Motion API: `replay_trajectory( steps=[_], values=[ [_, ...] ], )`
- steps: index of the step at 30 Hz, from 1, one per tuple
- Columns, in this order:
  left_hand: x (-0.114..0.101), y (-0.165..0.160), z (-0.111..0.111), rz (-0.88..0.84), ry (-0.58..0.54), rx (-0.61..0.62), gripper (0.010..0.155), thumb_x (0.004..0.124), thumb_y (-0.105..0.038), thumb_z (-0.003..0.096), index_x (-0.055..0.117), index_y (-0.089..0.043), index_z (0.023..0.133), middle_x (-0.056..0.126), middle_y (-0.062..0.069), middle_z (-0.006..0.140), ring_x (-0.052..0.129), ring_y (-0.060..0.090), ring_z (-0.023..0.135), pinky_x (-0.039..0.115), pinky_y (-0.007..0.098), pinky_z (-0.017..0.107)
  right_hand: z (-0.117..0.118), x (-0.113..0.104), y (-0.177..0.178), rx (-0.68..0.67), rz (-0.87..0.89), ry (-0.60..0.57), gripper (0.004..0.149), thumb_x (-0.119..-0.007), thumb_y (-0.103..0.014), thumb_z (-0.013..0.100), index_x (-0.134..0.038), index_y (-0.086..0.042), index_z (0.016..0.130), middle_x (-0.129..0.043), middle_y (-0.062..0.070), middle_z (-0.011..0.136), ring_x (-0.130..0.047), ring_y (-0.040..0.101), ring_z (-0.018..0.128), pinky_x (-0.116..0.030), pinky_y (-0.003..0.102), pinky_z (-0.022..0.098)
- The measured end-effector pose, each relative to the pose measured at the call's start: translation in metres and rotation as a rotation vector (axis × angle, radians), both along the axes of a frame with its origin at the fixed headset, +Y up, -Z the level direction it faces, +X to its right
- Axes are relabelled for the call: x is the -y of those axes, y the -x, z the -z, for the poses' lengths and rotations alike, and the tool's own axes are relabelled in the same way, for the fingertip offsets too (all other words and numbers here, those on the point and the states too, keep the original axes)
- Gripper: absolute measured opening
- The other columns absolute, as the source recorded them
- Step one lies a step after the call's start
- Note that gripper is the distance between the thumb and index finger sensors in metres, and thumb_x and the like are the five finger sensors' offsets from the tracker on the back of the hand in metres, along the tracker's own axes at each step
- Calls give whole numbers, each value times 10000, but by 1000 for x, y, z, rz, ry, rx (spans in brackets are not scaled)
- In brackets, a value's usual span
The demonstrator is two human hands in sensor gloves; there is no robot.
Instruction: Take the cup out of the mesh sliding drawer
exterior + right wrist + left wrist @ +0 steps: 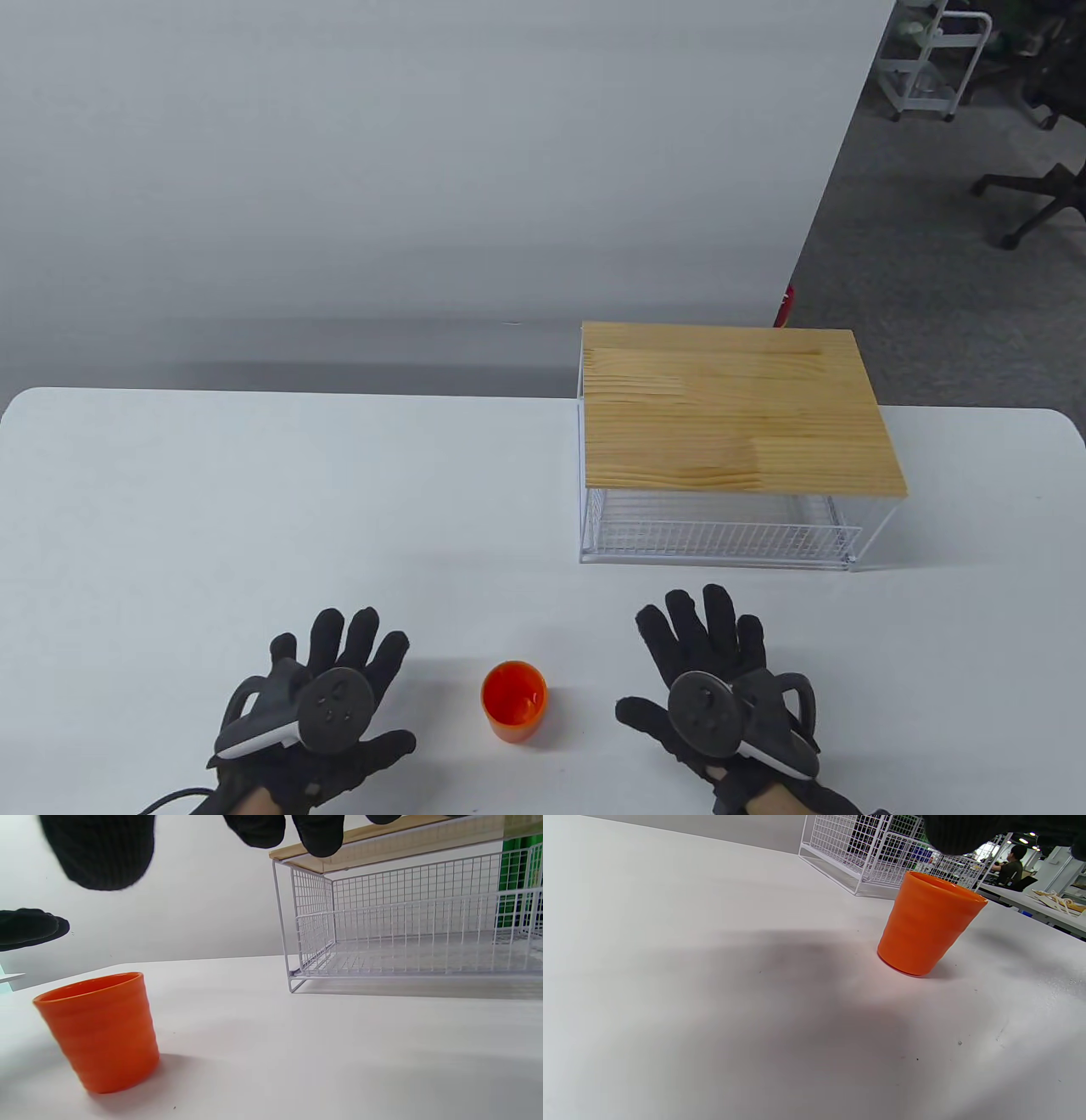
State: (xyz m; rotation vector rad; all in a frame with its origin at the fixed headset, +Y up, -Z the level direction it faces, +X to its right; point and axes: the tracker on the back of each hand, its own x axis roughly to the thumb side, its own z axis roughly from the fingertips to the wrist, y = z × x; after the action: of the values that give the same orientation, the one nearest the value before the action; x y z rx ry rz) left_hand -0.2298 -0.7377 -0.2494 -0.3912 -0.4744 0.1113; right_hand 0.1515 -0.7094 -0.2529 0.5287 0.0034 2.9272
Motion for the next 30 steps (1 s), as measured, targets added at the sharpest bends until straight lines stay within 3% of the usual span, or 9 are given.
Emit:
replay_trajectory(
  steps=[12, 30],
  values=[
    [5, -3, 1, 30, 5, 14, 954, 553, -707, 549, -17, -194, 1118, -129, 234, 1111, -128, 610, 946, -28, 824, 515, -3, 28, -8, -27, -93, 4, 919, -662, -713, 451, -328, -209, 1143, -255, 262, 1228, -156, 627, 1045, -242, 841, 674],
    [5, -2, 1, 14, 4, 14, 962, 546, -722, 542, -18, -198, 1119, -129, 234, 1114, -128, 611, 947, -37, 824, 505, -3, 34, -24, 11, -87, 46, 940, -647, -720, 445, -293, -198, 1142, -233, 254, 1228, -112, 619, 1035, -190, 848, 652]
  ],
)
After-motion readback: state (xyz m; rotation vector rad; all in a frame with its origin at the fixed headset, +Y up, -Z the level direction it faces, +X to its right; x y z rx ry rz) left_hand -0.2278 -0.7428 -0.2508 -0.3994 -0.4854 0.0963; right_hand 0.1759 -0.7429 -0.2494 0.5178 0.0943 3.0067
